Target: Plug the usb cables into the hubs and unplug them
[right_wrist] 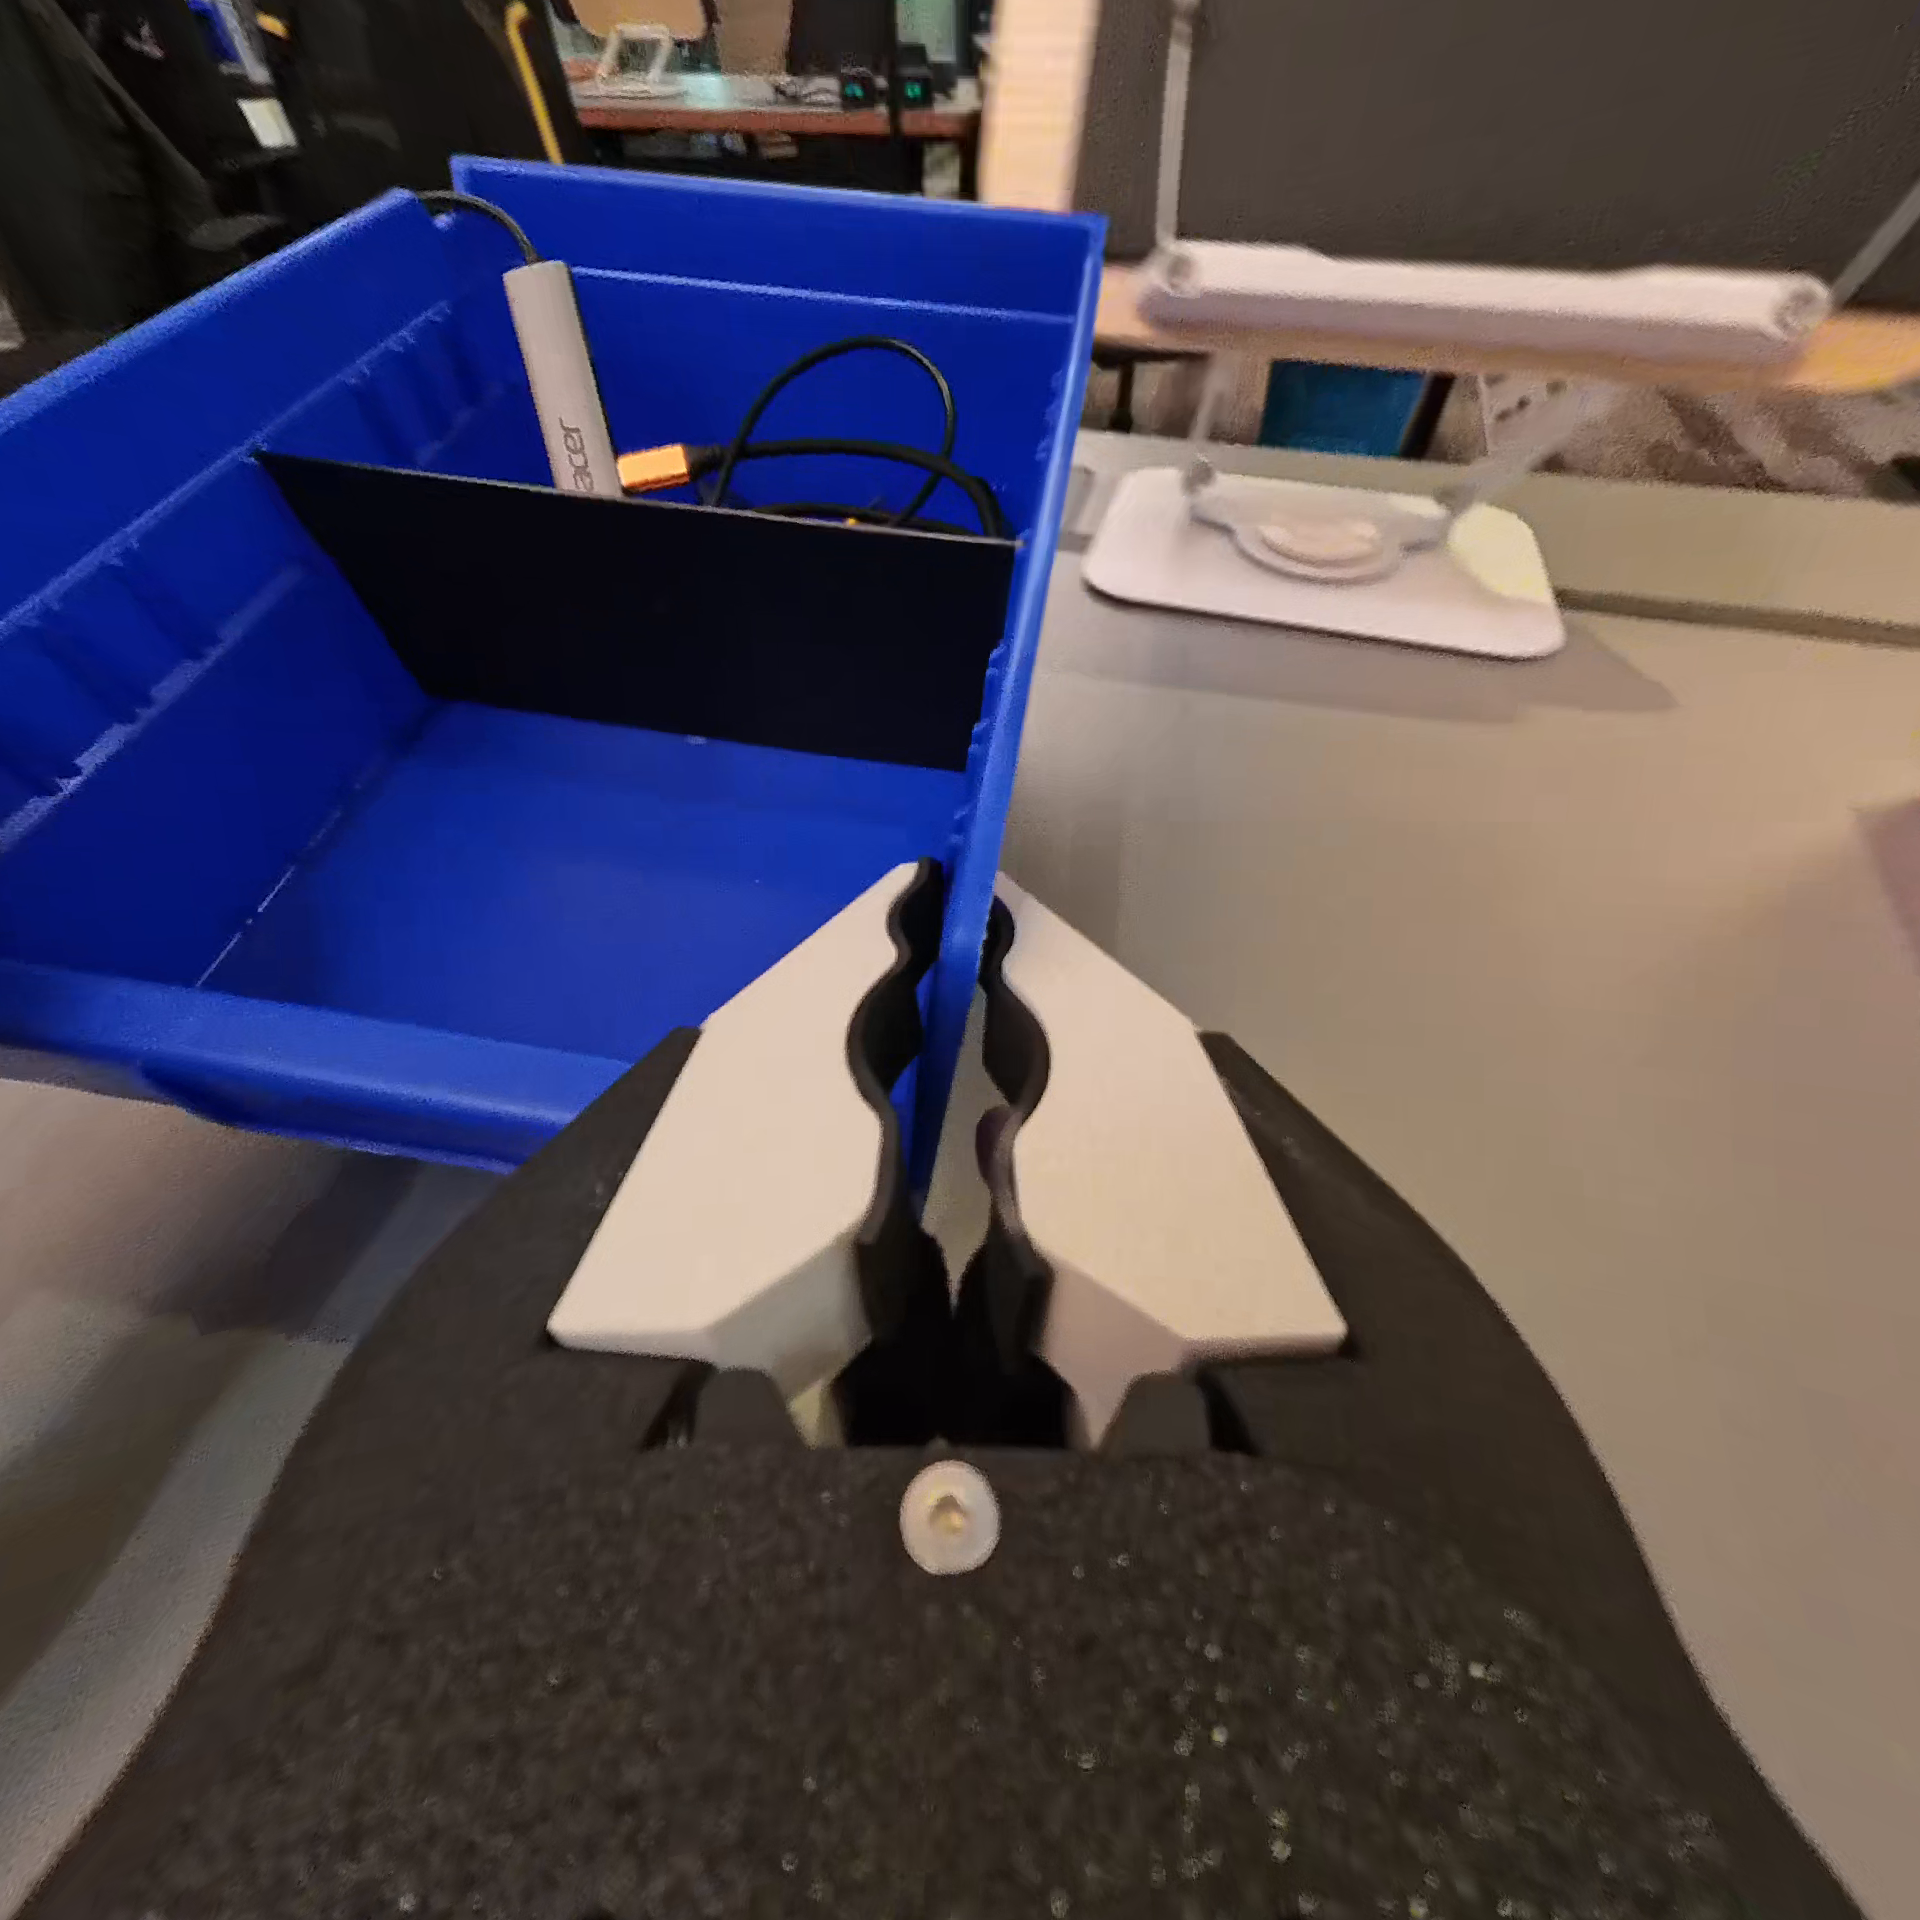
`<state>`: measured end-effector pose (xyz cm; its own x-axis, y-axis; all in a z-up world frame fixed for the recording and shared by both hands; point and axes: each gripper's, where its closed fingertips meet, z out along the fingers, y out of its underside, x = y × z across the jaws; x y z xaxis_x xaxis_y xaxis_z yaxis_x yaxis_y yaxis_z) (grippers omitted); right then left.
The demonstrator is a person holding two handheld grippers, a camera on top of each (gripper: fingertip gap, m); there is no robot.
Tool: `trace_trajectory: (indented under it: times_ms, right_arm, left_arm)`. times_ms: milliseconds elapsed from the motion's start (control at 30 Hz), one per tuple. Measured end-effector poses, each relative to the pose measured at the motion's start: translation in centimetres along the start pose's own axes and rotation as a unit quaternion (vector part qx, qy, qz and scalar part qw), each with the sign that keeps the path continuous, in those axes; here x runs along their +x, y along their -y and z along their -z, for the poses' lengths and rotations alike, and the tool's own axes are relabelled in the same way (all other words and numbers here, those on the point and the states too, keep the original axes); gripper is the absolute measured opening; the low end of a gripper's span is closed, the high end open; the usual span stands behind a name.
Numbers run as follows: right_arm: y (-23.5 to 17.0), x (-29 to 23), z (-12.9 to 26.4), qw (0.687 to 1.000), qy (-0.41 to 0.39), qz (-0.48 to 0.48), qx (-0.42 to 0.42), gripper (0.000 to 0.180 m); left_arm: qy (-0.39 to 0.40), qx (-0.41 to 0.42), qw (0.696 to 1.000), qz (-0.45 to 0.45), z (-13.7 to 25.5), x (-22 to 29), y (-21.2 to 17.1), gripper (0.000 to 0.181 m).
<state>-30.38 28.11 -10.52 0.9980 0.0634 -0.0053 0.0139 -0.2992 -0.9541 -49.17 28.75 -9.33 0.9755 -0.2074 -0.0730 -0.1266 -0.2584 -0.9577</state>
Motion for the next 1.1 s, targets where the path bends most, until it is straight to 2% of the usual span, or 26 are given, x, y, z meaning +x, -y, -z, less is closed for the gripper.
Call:
trace_trajectory:
  times_ms: [100,233,333,400,467,500,567,633,700,733,800,933,1033,1100]
  right_arm:
    - [0.2,-5.5,-0.7,1.000,0.014,0.009,-0.003,0.004]
    - [-1.6,-11.0,-1.4,0.999,0.022,0.026,-0.015,0.008]
    - [-2.2,-12.7,-2.7,0.999,0.029,0.026,-0.024,0.008]
    - [-2.1,-12.9,-3.0,0.998,0.022,0.043,-0.029,0.007]
    - [-2.2,-13.1,-2.9,0.997,0.042,0.045,-0.035,0.009]
    - [-2.1,-13.3,-2.5,0.996,0.059,0.052,-0.034,0.010]
    - [-1.5,-14.4,-0.7,0.990,0.130,0.056,-0.015,0.036]
    - [-0.5,-15.4,2.9,0.974,0.226,0.028,0.009,0.050]
    - [0.2,-15.0,7.2,0.951,0.307,0.022,0.026,0.048]
    - [0.0,-14.0,8.9,0.944,0.326,0.035,0.024,0.049]
    - [-0.1,-9.4,10.9,0.951,0.304,0.053,0.032,0.048]
    - [0.5,3.4,13.6,0.962,0.261,-0.042,0.068,0.053]
    - [-0.4,15.4,15.4,0.984,0.148,-0.051,0.091,0.050]
    - [-1.2,24.7,17.0,0.995,0.027,-0.018,0.099,0.047]
  left_arm:
    - [0.003,0.005,0.999,0.031,0.2,-5.5,-0.1,0.003]
    - [-0.015,-0.013,0.999,0.037,-0.1,-10.8,-1.7,0.003]
    - [-0.002,-0.050,0.997,0.064,-0.8,-12.9,-4.2,0.003]
    - [-0.008,-0.032,0.994,0.109,-1.0,-13.3,-4.3,0.003]
    - [-0.009,-0.034,0.993,0.111,-1.1,-13.4,-4.3,0.003]
    - [0.000,-0.037,0.994,0.100,-1.0,-13.6,-4.2,0.004]
    - [0.028,-0.014,0.996,0.084,-0.6,-14.0,-3.1,0.012]
    - [0.066,0.032,0.994,0.080,0.4,-14.6,-0.9,0.028]
    - [0.103,0.084,0.989,0.059,2.1,-14.9,1.8,0.030]
    - [0.124,0.112,0.985,0.049,3.1,-14.9,3.2,0.031]
    - [0.149,0.167,0.974,0.037,4.9,-14.2,5.6,0.031]
    - [0.115,0.246,0.962,0.009,6.5,-9.2,8.1,0.026]
    - [0.054,0.223,0.973,-0.023,5.7,-3.6,7.4,0.025]
    - [0.003,0.197,0.980,-0.031,5.1,0.5,6.1,0.024]
